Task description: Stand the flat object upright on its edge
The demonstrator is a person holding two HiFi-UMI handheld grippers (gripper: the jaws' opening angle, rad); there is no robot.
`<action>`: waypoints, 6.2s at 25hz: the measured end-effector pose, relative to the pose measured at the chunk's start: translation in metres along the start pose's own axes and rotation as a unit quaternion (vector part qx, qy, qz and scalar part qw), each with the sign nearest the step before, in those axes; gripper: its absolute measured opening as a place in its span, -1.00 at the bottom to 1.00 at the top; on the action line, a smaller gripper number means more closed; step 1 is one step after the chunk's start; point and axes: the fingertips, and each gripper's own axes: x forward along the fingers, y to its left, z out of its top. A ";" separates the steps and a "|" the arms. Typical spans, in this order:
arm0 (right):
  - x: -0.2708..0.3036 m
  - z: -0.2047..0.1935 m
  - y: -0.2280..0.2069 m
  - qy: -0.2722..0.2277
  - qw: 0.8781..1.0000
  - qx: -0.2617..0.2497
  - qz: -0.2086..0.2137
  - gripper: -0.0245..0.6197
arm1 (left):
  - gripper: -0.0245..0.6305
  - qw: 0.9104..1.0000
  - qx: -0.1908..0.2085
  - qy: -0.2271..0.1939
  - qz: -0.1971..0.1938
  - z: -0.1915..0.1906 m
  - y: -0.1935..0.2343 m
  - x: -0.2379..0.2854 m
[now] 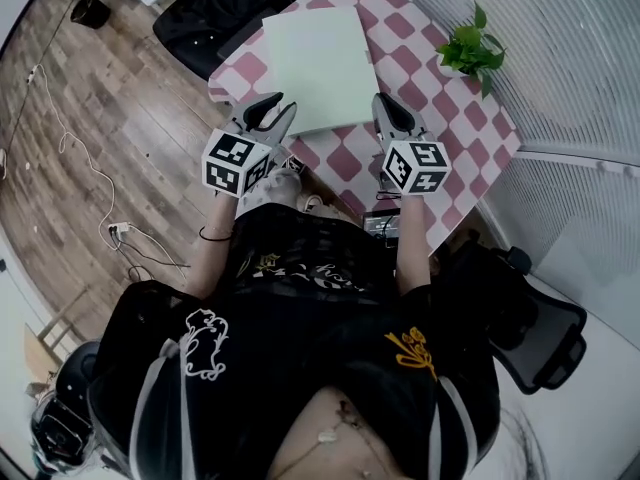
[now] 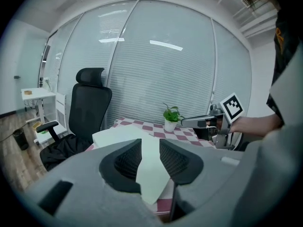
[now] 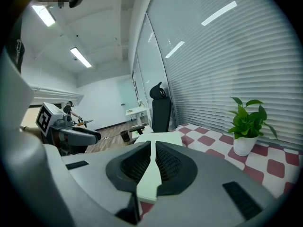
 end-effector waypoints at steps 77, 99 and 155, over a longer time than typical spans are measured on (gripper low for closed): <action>0.098 0.048 -0.106 0.023 0.994 -0.033 -0.101 -0.08 | 0.18 0.978 0.206 0.016 -0.006 0.104 0.106 0.155; 0.115 0.041 -0.122 0.024 0.991 -0.034 -0.130 -0.12 | 0.17 0.975 0.221 0.028 0.009 0.090 0.125 0.185; 0.039 0.028 -0.026 -0.014 0.999 -0.007 -0.028 -0.26 | -0.24 0.989 0.140 -0.023 -0.047 0.063 0.020 0.087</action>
